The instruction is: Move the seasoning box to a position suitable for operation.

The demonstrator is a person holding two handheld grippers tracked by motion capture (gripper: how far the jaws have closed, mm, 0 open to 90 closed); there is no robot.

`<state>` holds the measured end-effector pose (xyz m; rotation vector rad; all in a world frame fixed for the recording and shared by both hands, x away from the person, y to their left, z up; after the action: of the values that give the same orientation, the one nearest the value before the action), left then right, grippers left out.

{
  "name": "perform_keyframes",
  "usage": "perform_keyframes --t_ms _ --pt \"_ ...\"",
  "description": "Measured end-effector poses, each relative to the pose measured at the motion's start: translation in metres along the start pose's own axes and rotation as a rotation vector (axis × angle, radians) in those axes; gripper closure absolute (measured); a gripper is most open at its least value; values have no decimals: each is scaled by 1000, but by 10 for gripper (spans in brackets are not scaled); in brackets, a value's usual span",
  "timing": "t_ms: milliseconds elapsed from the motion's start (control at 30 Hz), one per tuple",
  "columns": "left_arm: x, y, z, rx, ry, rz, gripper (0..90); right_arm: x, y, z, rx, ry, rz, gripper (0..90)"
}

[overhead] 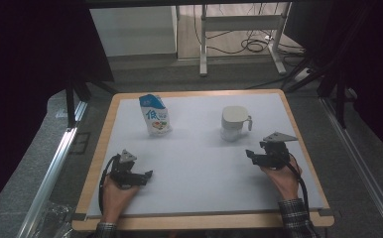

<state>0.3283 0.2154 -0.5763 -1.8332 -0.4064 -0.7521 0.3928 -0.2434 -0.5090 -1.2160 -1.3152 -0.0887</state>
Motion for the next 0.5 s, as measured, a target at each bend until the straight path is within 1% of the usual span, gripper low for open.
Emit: perform_keyframes --t_ms 167,233,267,367,433,500 --pt "0 0 0 0 0 0 56 5 3 -9 5 17 -8 332" --pt "0 0 0 0 0 0 56 9 5 -14 9 20 -7 360" --pt "0 0 0 0 0 0 56 9 5 -14 9 20 -7 360" --pt "0 0 0 0 0 0 56 14 9 -22 5 26 -3 369" --pt "0 0 0 0 1 0 56 15 10 -24 5 29 0 369" --pt "0 0 0 0 0 0 56 16 13 -28 -11 27 -6 369"
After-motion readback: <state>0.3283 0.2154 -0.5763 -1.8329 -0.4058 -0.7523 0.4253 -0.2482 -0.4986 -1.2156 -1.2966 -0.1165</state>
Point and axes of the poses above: each handheld gripper's, and its own axes: y roughly forward along the jaws, x roughly out of its top, z roughly to its left, the point moved 3 cm from there along y, roughly forward along the jaws, and after that the axes turned 15 degrees about -y, right-handed, at the moved point
